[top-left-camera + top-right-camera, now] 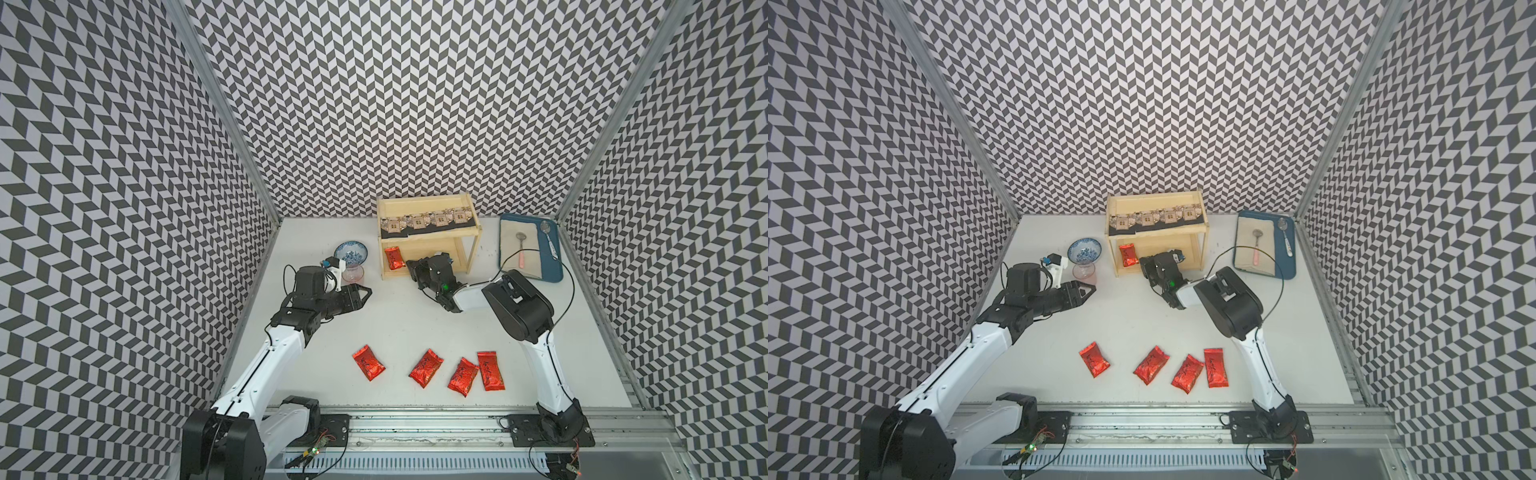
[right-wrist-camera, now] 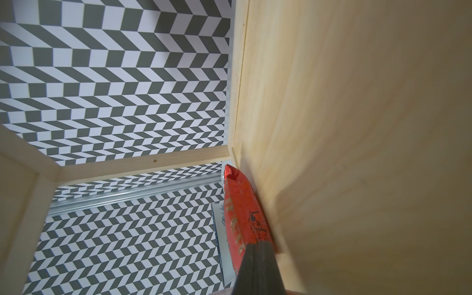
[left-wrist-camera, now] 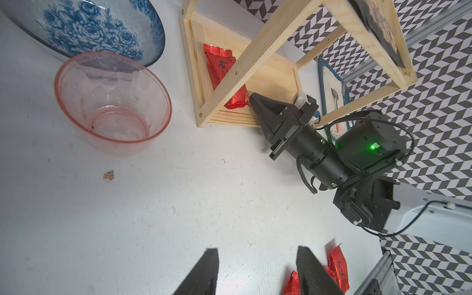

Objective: Place the tea bags on the shelf by color
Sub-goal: Place the tea bag on the shelf.

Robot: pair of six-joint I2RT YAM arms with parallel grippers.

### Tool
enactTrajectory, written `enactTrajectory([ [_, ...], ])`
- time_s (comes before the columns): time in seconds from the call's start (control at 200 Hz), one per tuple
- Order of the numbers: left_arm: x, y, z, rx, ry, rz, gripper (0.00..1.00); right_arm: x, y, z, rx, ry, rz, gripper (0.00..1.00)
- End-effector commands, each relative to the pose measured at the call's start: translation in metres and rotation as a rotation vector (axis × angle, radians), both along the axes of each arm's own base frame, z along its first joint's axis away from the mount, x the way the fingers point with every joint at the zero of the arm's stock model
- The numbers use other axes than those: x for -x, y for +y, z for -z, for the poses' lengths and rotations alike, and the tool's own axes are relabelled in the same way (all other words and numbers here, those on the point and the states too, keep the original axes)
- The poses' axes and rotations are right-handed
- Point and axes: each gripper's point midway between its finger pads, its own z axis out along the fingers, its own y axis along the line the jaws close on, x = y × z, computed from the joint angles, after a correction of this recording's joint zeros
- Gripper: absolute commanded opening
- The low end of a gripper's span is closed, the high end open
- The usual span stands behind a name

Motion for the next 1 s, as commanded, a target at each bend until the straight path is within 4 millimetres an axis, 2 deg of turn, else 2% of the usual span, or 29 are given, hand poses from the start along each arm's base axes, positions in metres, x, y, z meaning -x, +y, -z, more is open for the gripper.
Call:
enactTrajectory([
  [0.0, -0.002, -0.001, -0.007, 0.002, -0.028, 0.018, 0.54, -0.007, 0.002, -0.002, -0.018, -0.017, 0.001, 0.00],
  [0.996, -0.003, 0.001, -0.007, 0.003, -0.029, 0.012, 0.53, -0.002, 0.025, -0.002, -0.022, -0.015, -0.052, 0.00],
])
